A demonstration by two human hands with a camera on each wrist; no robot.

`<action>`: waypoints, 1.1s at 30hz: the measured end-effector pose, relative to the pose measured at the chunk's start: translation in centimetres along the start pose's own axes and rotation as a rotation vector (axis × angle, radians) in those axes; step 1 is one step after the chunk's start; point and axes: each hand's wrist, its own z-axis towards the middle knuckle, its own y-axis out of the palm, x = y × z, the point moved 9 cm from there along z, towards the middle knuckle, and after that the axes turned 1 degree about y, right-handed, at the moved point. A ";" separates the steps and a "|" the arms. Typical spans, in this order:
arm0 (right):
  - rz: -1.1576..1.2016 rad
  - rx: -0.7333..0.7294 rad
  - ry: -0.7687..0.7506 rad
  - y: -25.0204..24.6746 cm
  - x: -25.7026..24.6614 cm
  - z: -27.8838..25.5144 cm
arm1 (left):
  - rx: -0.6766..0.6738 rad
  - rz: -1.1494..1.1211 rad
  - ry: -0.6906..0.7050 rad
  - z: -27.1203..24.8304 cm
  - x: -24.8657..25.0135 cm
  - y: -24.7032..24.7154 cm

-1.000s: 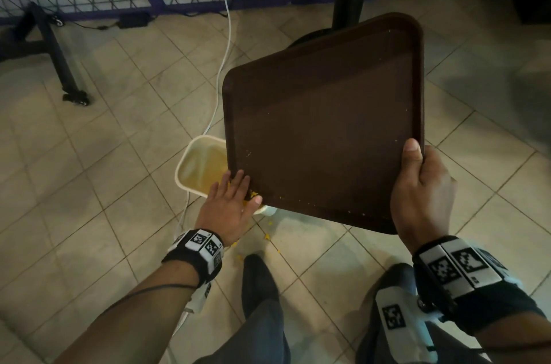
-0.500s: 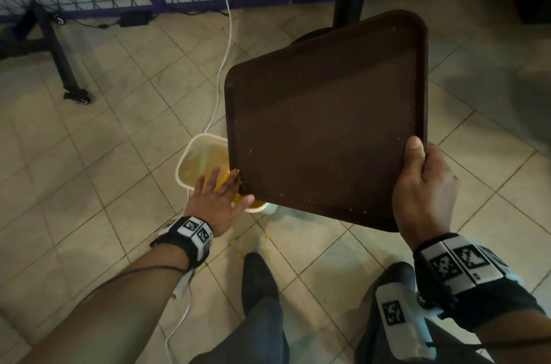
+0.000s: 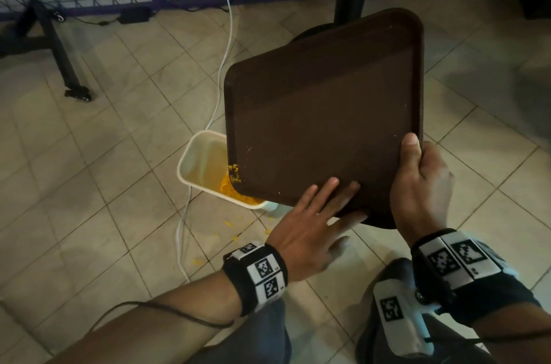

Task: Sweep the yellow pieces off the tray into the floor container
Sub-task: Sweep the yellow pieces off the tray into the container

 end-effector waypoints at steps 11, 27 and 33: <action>-0.005 0.026 0.017 -1.0 0.1 0.4 | -0.368 0.151 -0.517 -9.0 -18.7 5.5; 0.000 0.013 0.001 -0.7 0.2 0.4 | -0.160 -0.017 -0.257 -4.1 -8.4 3.9; -0.020 0.020 0.004 -0.9 0.1 0.7 | -0.327 0.000 -0.575 -9.7 -18.5 6.2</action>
